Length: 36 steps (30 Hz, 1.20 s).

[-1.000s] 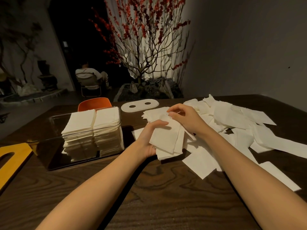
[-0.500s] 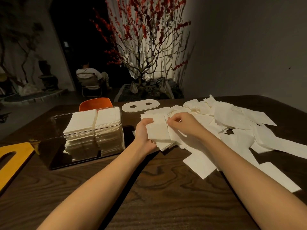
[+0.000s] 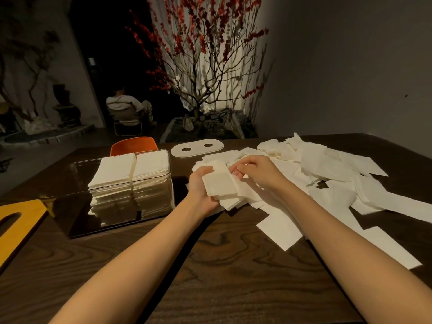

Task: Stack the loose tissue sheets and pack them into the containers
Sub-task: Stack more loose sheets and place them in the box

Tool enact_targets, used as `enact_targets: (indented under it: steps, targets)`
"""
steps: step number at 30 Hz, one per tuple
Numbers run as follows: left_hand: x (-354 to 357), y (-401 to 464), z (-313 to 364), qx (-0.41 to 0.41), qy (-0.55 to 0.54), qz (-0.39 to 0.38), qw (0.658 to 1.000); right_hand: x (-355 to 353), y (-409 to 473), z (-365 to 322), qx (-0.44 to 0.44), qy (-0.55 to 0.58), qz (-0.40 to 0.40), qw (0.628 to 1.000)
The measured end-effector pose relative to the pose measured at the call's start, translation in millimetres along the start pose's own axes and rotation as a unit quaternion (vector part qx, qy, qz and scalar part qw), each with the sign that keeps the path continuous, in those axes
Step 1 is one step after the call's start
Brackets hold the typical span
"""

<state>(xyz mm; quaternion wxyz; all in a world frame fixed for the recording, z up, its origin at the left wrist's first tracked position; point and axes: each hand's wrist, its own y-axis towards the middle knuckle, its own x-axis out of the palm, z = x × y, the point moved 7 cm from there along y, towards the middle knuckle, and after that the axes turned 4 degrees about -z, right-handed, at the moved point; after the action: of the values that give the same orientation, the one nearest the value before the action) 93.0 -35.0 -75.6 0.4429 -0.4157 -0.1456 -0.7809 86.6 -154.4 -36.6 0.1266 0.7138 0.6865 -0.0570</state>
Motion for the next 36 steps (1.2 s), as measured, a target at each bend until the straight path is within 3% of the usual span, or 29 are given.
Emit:
enact_targets:
  steps: [9,15,18,21,25,28,33,36]
  targets:
    - [1,2,8,0.02,-0.027,0.011,0.999,-9,-3,7,0.045,-0.068,-0.038,0.996]
    - [1,-2,19,0.032,-0.011,0.046,0.998,-30,2,21,0.037,-0.132,0.012,0.99]
    - [1,-2,16,0.021,-0.01,0.054,0.998,-38,12,27,0.009,-0.252,0.055,0.966]
    - [6,-2,17,0.026,-0.011,0.063,0.998,-34,22,26,-0.005,-0.388,0.071,0.919]
    - [11,2,19,0.029,-0.004,0.062,0.998,-23,28,18,-0.029,-0.479,0.071,0.874]
    - [8,10,20,0.027,0.011,0.068,0.997,-16,36,19,-0.035,-0.502,0.055,0.863]
    - [-7,20,21,0.006,0.015,0.084,0.996,-1,47,13,-0.076,-0.48,0.037,0.873]
    - [-17,26,23,0.008,0.024,0.095,0.995,11,56,8,-0.105,-0.475,-0.014,0.873]
